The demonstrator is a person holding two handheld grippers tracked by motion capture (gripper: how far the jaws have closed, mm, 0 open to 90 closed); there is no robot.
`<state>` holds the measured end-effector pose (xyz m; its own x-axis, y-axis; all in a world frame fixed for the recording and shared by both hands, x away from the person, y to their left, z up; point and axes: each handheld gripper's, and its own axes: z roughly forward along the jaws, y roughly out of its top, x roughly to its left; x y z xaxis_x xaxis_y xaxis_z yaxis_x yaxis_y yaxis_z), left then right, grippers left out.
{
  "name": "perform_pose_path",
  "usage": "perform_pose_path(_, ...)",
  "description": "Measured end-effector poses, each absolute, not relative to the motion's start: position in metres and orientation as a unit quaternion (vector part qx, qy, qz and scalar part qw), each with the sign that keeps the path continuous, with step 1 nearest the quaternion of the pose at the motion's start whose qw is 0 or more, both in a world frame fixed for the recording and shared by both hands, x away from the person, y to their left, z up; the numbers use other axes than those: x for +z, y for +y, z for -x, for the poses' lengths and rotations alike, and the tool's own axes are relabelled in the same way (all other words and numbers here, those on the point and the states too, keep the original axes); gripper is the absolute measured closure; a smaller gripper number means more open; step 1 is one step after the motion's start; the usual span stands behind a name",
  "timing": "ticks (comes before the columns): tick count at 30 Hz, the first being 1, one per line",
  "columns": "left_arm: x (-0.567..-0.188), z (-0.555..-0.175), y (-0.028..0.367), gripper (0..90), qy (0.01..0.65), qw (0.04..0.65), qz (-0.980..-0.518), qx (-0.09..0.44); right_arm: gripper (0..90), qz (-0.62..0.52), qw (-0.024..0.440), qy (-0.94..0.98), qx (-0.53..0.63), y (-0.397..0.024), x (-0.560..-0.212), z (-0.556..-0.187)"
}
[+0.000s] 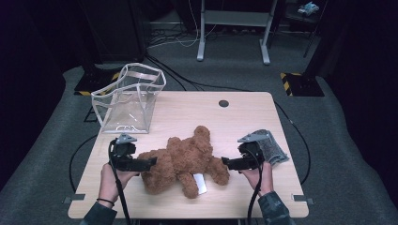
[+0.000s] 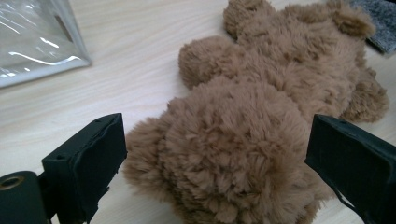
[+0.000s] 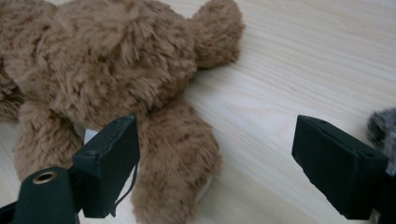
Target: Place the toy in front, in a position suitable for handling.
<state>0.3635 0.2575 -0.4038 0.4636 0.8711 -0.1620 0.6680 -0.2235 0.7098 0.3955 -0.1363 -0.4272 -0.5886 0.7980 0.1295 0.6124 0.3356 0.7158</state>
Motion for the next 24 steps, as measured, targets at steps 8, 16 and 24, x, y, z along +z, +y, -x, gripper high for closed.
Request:
perform_pose_path(8, -0.421, -0.356, 0.246, 11.3, 0.497, 0.363, -0.777, 0.132, 15.8, -0.414, 0.103, 0.815, 0.392, -0.110, -0.419, -0.408)
perform_pose_path(16, -0.430, -0.352, 0.245, 23.6, 0.485, 0.366, -0.783, 0.132, 22.0, -0.386, 0.100, 0.828, 0.395, -0.082, -0.413, -0.415)
perform_pose_path(24, -0.437, -0.350, 0.245, 40.7, 0.473, 0.361, -0.791, 0.138, 48.8, -0.370, 0.077, 0.843, 0.382, -0.058, -0.419, -0.432)
